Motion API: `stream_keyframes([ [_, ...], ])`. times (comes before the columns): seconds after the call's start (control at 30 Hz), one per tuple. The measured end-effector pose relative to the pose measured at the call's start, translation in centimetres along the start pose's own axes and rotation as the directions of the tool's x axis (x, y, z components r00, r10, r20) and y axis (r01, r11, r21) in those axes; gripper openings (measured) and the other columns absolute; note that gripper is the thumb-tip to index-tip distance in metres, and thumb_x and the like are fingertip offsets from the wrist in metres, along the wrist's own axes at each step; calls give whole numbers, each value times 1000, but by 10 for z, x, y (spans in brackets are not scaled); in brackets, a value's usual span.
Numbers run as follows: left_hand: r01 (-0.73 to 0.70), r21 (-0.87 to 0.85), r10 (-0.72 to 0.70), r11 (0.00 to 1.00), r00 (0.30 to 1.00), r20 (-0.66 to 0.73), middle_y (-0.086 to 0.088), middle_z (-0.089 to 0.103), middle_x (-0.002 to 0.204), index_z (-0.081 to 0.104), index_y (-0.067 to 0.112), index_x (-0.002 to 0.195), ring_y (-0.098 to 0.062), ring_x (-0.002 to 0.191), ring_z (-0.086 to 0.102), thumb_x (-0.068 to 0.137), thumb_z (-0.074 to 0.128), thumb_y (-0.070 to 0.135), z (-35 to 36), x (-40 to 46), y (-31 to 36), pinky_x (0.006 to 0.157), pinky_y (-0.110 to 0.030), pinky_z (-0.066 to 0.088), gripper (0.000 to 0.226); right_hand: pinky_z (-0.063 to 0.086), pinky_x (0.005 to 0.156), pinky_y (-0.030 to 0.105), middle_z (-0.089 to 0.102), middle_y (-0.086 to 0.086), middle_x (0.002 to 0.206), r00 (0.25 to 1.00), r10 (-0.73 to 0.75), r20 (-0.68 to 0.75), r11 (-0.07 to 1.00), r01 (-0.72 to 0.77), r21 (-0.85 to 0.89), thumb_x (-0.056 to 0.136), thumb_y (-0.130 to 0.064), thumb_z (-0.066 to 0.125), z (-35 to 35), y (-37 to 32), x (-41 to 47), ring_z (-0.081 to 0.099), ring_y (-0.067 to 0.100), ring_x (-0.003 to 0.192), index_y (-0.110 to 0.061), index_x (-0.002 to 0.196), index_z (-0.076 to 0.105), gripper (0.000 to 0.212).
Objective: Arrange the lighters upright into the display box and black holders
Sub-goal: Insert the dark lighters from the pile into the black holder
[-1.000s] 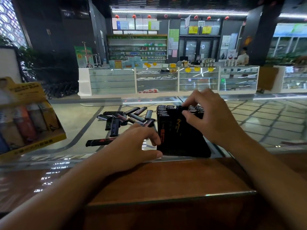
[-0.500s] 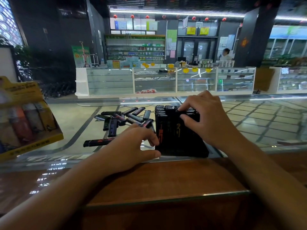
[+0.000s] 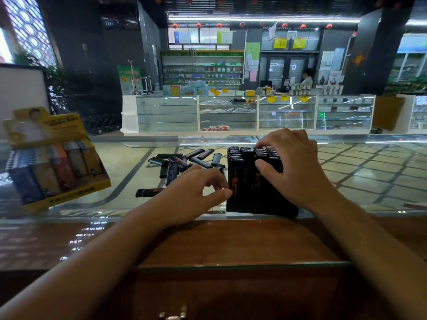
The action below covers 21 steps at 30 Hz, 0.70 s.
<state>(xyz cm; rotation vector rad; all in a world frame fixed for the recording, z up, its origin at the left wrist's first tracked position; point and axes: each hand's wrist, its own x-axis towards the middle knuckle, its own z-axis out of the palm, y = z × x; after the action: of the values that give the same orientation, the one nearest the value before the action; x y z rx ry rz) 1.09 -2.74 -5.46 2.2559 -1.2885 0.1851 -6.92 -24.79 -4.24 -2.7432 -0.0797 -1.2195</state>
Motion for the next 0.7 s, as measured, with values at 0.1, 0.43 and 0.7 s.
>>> stream_keyframes([
  [0.1, 7, -62, -18, 998, 984, -178, 18, 65, 92, 65, 30, 101, 3, 91, 58, 96, 60, 34, -8, 2, -12, 75, -16, 43, 9, 30, 92, 36, 59, -2, 118, 996, -87, -20, 995, 87, 38, 90, -38, 48, -4, -16, 1, 46, 18, 115, -22, 116, 61, 33],
  [0.43, 225, 128, -214, 966, 972, -96, 8, 64, 112, 66, 26, 112, -7, 100, 57, 94, 63, 30, -44, -29, -67, 81, -20, 46, 18, 40, 106, 32, 50, -12, 140, 812, -441, 382, 895, 370, 249, 95, -44, 53, 14, -61, -13, 45, 6, 129, -33, 131, 55, 38],
  [0.7, 206, 229, -201, 951, 978, -48, 16, 58, 106, 58, 34, 118, 0, 87, 52, 94, 63, 35, -37, -39, -83, 80, -29, 51, 25, 30, 102, 10, 48, -28, 136, 765, -460, 451, 867, 278, 413, 97, -56, 40, 26, -49, -21, 41, -11, 124, -43, 134, 48, 40],
])
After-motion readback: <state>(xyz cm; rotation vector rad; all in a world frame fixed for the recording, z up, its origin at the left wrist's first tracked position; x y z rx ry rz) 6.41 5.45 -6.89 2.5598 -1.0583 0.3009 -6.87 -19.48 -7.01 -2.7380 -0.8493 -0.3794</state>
